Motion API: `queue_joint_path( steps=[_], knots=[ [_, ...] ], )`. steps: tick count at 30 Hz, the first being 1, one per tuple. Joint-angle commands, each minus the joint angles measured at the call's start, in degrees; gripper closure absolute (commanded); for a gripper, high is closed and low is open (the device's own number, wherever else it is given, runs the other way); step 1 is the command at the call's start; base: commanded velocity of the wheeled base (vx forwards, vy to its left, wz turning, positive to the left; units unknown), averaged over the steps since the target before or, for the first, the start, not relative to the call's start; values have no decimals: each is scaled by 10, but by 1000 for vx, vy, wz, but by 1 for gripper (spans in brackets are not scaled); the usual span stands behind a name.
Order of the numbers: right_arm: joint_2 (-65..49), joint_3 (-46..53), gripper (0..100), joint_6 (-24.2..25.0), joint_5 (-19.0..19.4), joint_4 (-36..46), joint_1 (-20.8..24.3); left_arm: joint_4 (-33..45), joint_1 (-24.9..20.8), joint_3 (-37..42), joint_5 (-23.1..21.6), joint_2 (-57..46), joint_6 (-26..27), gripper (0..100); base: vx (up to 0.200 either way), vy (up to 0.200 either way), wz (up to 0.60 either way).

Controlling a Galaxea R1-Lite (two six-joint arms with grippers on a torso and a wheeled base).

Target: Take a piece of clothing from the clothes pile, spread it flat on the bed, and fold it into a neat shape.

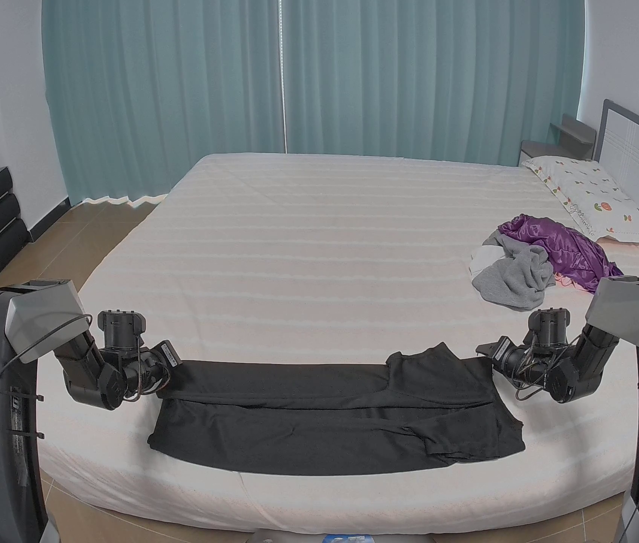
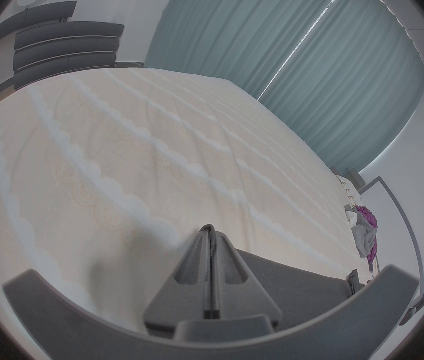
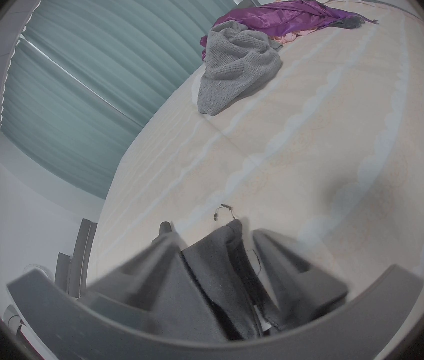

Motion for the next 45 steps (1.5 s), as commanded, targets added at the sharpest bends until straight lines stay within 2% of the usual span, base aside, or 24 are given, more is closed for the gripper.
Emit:
queue_joint_path(
  steps=[1, 3, 19, 20, 21, 22, 29, 34, 36, 39, 45],
  knots=[
    [7, -9, 100, -2, 0, 1, 3, 0, 0, -1, 0, 1, -1, 100, 0, 0, 0],
    [14, -12, 100, -19, -18, 6, 8, 0, 0, -1, 0, 1, 0, 100, 0, 0, 0],
    [21, -26, 100, -14, -22, -15, -3, 0, 0, 2, 0, 1, -1, 100, 0, 0, 0],
    [22, -26, 0, -15, -22, -15, -4, 0, 0, 2, 0, 0, -7, 100, 0, 0, 0],
    [22, -26, 0, -15, -22, -15, -4, 0, 0, 2, 0, -2, -15, 100, 0, 0, 0],
    [21, -24, 0, -15, -21, -16, -4, 0, 0, 0, -1, -3, -23, 0, 0, 0, 0],
    [-6, -4, 0, -8, -14, -27, -14, 0, 2, 2, -3, -10, -45, 0, 0, 0, 0],
    [-47, 33, 0, 19, 5, -72, -18, 0, 12, 10, -7, -34, -87, 0, 0, 0, 0],
    [-76, 72, 0, 19, 30, -87, -18, 0, 20, 23, -9, -61, -129, 0, 0, 0, 0],
    [-111, 101, 0, 18, 45, -109, -14, 0, 24, 54, -12, -88, -160, 0, 0, 0, 0],
    [-156, 121, 0, 10, 104, -93, 20, -4, 23, 114, -28, -108, -169, 0, 0, 0, 0]
  ],
)
